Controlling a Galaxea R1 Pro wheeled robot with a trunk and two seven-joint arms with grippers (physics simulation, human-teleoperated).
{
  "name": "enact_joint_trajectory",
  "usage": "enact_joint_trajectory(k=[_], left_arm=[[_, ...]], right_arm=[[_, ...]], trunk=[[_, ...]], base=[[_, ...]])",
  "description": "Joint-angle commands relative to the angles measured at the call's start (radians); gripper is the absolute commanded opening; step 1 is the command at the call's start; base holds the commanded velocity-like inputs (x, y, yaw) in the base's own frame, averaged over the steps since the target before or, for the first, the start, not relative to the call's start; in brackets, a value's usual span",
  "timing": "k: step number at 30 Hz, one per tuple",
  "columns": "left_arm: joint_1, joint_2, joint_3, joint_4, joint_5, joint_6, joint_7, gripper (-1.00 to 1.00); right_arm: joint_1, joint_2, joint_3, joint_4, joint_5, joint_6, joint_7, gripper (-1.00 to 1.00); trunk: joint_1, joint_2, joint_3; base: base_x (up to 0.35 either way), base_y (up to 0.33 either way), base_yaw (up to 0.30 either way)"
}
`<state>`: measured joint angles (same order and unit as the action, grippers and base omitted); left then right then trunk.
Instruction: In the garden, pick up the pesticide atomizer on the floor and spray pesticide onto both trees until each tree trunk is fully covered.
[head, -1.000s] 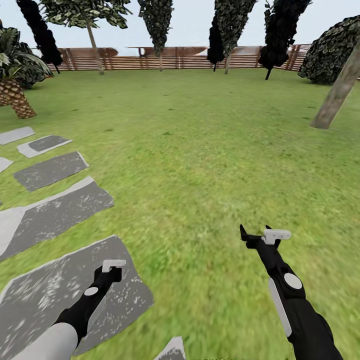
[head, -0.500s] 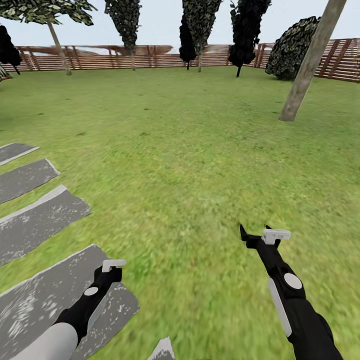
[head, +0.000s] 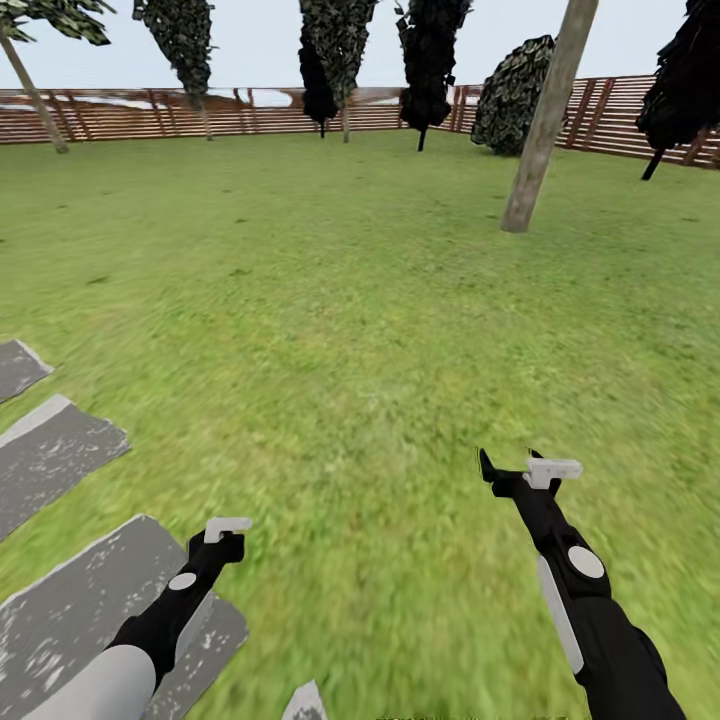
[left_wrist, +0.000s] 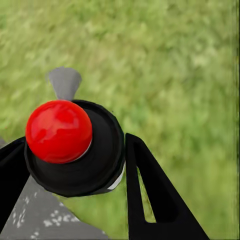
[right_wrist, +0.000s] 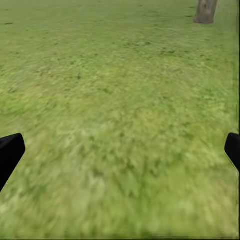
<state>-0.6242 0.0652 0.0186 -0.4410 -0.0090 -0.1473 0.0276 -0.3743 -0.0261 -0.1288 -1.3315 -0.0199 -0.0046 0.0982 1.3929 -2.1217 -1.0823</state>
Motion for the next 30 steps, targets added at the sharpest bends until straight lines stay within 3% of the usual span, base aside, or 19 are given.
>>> enact_joint_trajectory(k=[1,21,26,30], left_arm=[[0.000,0.000,0.000,0.000,0.000,0.000,0.000,-1.00],[0.000,0.001,0.001,-0.002,0.000,0.000,0.000,-1.00],[0.000,0.001,0.001,-0.002,0.000,0.000,0.000,-1.00],[0.000,0.001,0.000,-0.002,0.000,0.000,0.000,-1.00]], right_arm=[[0.000,0.000,0.000,0.000,0.000,0.000,0.000,1.00],[0.000,0.000,0.000,0.021,-0.001,0.000,0.000,1.00],[0.000,0.000,0.000,0.022,-0.002,0.000,0.000,1.00],[0.000,0.000,0.000,0.022,-0.002,0.000,0.000,1.00]], trunk=[[0.004,-0.007,-0.003],[0.081,-0.147,-0.063],[0.100,-0.182,-0.074],[0.100,-0.182,-0.070]], base=[[0.000,0.000,-0.300],[0.000,0.000,-0.298],[0.000,0.000,-0.279],[0.000,0.000,-0.275]])
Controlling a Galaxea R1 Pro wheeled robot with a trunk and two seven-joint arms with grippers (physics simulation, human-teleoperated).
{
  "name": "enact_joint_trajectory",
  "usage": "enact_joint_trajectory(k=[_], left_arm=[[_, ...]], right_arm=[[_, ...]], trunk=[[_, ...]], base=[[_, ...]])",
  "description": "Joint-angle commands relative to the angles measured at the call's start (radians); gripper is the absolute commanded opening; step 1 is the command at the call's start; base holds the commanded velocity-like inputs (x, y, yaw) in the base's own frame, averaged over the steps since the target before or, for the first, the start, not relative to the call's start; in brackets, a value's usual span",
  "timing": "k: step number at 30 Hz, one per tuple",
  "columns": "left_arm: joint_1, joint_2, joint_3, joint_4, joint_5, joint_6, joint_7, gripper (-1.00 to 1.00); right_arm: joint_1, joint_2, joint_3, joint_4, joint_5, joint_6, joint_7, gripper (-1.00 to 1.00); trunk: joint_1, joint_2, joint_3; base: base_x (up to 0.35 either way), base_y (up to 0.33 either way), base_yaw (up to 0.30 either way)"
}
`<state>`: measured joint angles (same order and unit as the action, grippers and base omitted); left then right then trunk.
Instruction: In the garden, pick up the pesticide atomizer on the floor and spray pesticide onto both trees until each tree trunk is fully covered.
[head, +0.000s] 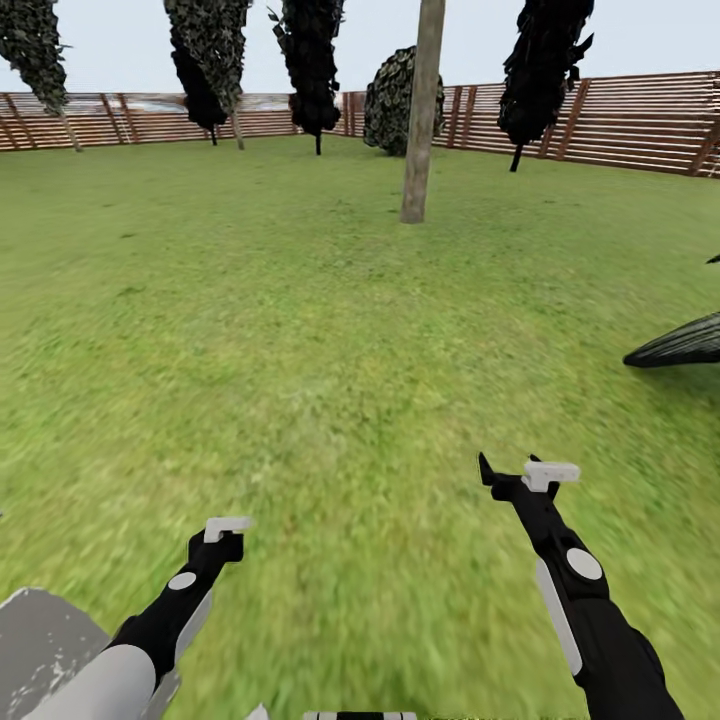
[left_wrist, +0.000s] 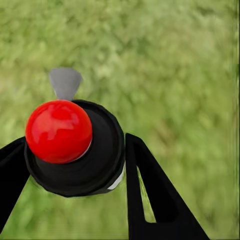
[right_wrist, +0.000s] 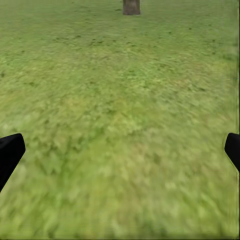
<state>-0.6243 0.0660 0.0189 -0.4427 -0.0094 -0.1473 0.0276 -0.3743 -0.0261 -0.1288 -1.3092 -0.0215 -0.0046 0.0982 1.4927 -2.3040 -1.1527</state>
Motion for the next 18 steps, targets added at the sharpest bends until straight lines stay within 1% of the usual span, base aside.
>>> enact_joint_trajectory(k=[1,4,7,18], left_arm=[[0.000,0.000,0.000,0.001,0.000,0.000,0.001,-1.00],[0.000,0.000,0.001,0.000,-0.001,0.002,0.002,-1.00],[0.000,0.000,0.001,-0.001,-0.001,0.002,0.003,-1.00],[0.000,0.000,0.001,-0.003,0.000,0.002,0.006,-1.00]], right_arm=[[0.000,0.000,0.000,0.000,0.000,0.000,0.000,1.00],[0.000,0.000,0.000,0.000,0.000,0.000,0.000,1.00],[0.000,0.000,0.000,0.001,0.000,0.000,0.000,1.00],[0.000,0.000,0.000,0.001,0.000,0.000,0.000,1.00]], trunk=[[0.000,0.000,0.001],[0.000,0.000,0.004],[0.000,0.000,0.006],[0.000,0.000,0.016]], base=[[0.000,0.000,-0.275],[0.013,0.000,-0.275],[0.212,0.000,-0.275],[0.325,0.000,-0.275]])
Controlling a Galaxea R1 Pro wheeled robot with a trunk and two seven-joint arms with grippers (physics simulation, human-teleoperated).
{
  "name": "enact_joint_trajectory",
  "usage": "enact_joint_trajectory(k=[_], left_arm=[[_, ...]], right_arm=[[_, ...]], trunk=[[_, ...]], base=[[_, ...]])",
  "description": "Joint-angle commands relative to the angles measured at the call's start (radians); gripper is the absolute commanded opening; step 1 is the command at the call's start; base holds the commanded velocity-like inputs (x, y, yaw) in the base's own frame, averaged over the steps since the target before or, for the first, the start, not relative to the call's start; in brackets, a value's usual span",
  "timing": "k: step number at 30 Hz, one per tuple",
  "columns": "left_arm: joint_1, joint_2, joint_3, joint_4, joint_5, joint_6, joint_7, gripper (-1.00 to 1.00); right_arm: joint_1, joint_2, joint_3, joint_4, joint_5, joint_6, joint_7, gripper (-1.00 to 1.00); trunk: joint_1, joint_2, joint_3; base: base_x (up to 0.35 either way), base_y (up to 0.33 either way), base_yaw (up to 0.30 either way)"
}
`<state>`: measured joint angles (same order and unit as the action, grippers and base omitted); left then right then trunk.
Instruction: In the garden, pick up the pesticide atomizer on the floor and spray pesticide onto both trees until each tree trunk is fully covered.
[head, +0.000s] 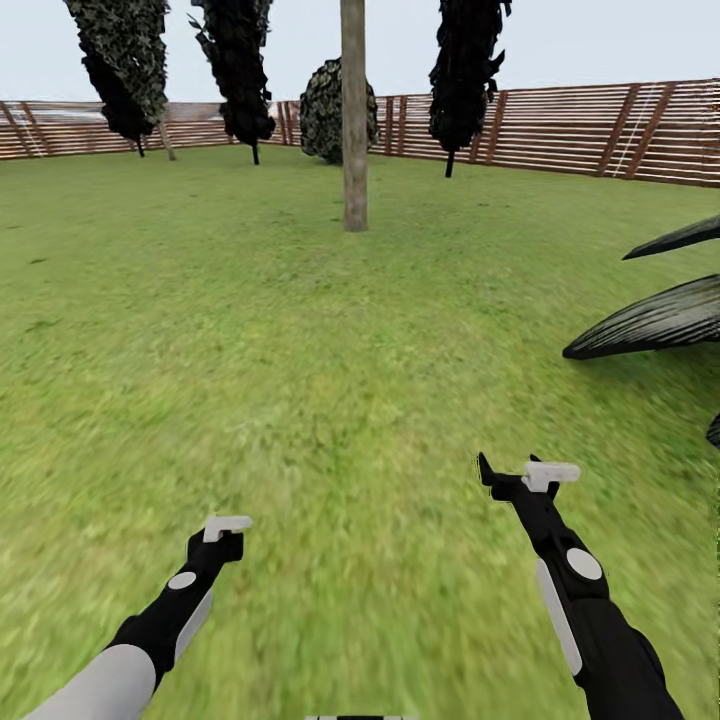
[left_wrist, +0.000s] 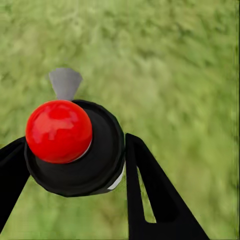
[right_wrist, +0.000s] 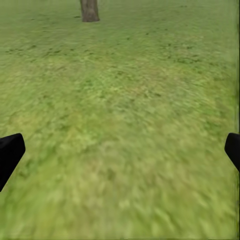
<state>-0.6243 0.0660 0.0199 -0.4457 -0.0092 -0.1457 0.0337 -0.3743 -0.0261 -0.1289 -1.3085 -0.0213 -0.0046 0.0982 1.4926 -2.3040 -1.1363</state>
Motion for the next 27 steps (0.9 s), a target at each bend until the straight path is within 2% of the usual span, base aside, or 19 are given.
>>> enact_joint_trajectory(k=[1,8,18,27], left_arm=[[0.000,0.000,0.000,0.000,0.000,0.000,0.000,-1.00],[0.000,0.000,0.000,-0.004,0.000,-0.001,0.000,-1.00],[0.005,0.000,-0.001,-0.091,0.001,0.000,-0.004,-1.00],[0.024,0.000,0.000,-0.099,0.001,0.000,-0.004,-1.00]], right_arm=[[0.000,0.000,0.000,0.000,0.000,0.000,0.000,1.00],[0.000,0.000,0.000,0.000,0.001,-0.001,0.000,1.00],[0.000,0.002,0.001,0.001,0.001,0.000,0.000,1.00],[0.000,0.006,0.004,0.003,0.001,0.000,0.000,1.00]], trunk=[[0.000,0.000,0.001],[0.000,0.000,0.007],[0.000,0.000,0.016],[0.000,0.000,0.025]], base=[[0.337,0.000,-0.275],[0.337,0.000,-0.274],[0.338,0.000,-0.274],[0.338,0.000,-0.274]])
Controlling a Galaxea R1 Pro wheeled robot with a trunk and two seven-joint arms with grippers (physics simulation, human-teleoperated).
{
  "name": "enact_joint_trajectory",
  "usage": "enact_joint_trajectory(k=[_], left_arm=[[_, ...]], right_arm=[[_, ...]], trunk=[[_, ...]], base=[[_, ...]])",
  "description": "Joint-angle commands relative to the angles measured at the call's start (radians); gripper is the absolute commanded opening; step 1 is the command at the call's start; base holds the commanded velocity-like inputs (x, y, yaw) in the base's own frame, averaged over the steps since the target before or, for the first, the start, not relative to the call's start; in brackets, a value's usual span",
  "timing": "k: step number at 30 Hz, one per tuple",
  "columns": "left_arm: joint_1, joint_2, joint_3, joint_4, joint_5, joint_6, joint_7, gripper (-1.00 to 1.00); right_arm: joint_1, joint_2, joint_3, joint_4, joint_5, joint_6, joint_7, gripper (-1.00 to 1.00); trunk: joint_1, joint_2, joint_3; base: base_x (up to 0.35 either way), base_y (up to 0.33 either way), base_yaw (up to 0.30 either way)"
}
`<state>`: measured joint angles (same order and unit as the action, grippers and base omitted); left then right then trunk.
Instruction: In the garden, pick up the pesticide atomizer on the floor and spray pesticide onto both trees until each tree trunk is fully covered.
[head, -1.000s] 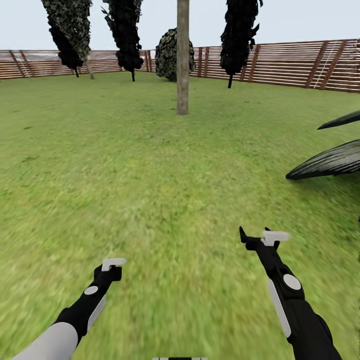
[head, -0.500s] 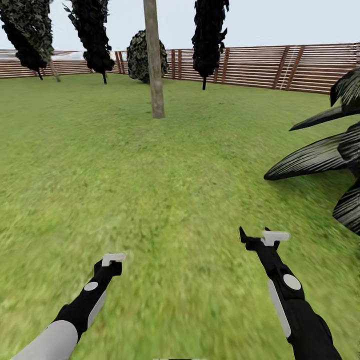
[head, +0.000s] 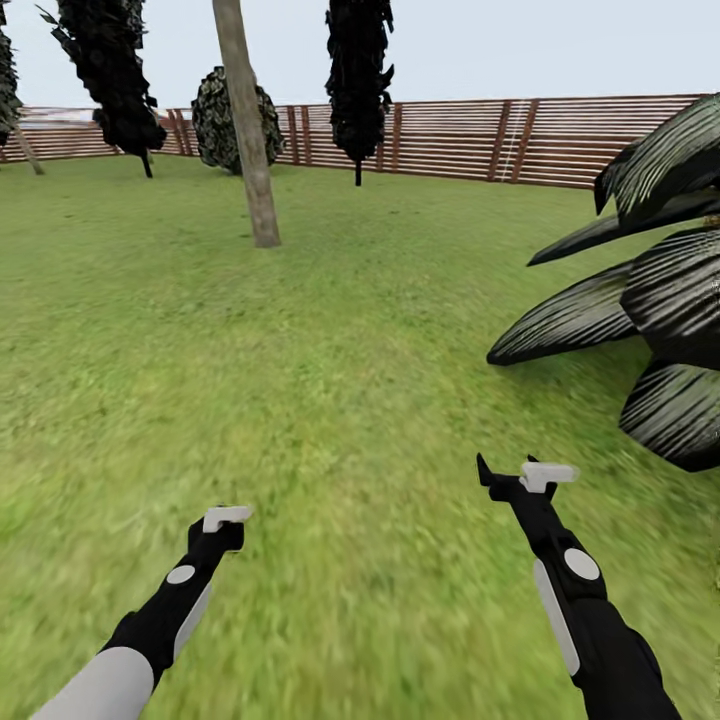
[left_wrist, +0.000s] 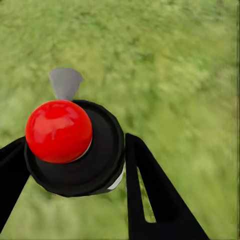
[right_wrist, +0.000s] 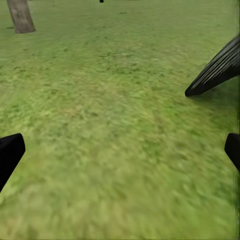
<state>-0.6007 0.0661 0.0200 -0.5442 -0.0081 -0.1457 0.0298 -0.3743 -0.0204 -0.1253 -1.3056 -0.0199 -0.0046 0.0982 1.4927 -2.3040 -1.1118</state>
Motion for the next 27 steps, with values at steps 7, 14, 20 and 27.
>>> enact_joint_trajectory(k=[7,14,20,27], left_arm=[[0.002,0.000,0.000,0.001,-0.001,0.000,0.000,-1.00],[0.002,0.001,0.000,0.001,0.000,0.001,0.000,-1.00],[0.003,0.001,0.000,0.001,0.000,0.002,0.000,-1.00],[0.003,0.001,0.000,0.001,-0.001,0.002,0.000,-1.00]], right_arm=[[0.000,0.002,0.001,0.000,0.000,0.000,0.000,1.00],[0.000,0.002,0.001,0.000,-0.001,-0.001,0.000,1.00],[0.000,0.002,0.001,0.000,-0.001,-0.001,0.000,1.00],[0.000,0.002,0.001,0.000,-0.002,-0.002,0.000,1.00]], trunk=[[0.000,0.000,0.004],[0.000,0.000,0.004],[0.000,0.000,0.004],[0.000,0.000,0.004]], base=[[0.338,0.000,-0.173],[0.338,0.000,-0.012],[0.338,0.000,0.000],[0.338,0.000,0.000]])
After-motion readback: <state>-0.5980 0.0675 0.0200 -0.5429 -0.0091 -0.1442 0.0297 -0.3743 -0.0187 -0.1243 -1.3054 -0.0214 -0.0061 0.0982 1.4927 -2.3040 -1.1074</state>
